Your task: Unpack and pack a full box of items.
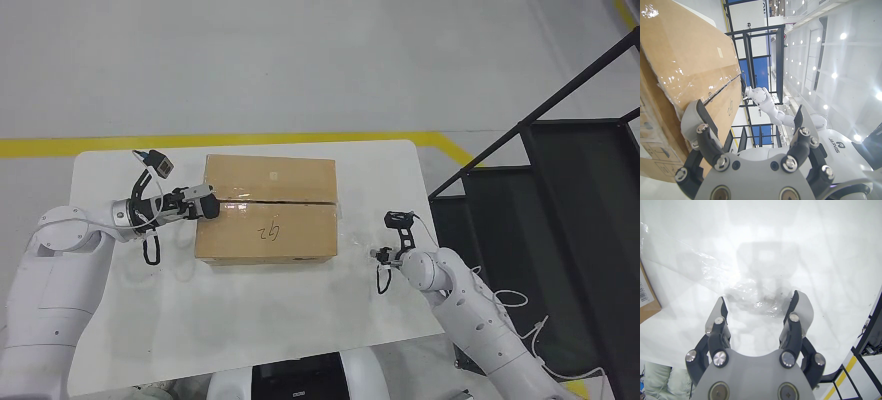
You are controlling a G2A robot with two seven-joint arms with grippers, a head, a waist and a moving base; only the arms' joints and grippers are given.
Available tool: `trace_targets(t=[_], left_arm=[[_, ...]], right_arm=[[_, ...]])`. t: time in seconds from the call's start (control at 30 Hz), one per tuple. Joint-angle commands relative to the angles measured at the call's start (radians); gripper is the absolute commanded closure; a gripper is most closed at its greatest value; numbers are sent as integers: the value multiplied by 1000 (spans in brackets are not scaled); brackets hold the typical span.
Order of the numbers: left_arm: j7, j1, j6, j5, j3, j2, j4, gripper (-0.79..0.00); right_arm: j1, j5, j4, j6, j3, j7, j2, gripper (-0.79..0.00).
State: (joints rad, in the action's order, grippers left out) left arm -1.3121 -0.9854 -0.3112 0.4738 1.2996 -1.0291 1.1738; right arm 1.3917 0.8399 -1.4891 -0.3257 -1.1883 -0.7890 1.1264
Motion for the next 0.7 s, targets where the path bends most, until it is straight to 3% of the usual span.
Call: trace_targets(t=[0.0, 0.27, 0.67], left_arm=[[0, 0, 0, 0, 0, 0, 0, -785], [0, 0, 0, 0, 0, 0, 0, -785], [0, 0, 0, 0, 0, 0, 0, -785]], right_arm=[[-1, 6, 1, -2, 1, 0, 1, -388], [-1, 43, -12, -13, 4, -5, 2, -182], [57, 41, -167, -3, -90, -34, -12, -34]])
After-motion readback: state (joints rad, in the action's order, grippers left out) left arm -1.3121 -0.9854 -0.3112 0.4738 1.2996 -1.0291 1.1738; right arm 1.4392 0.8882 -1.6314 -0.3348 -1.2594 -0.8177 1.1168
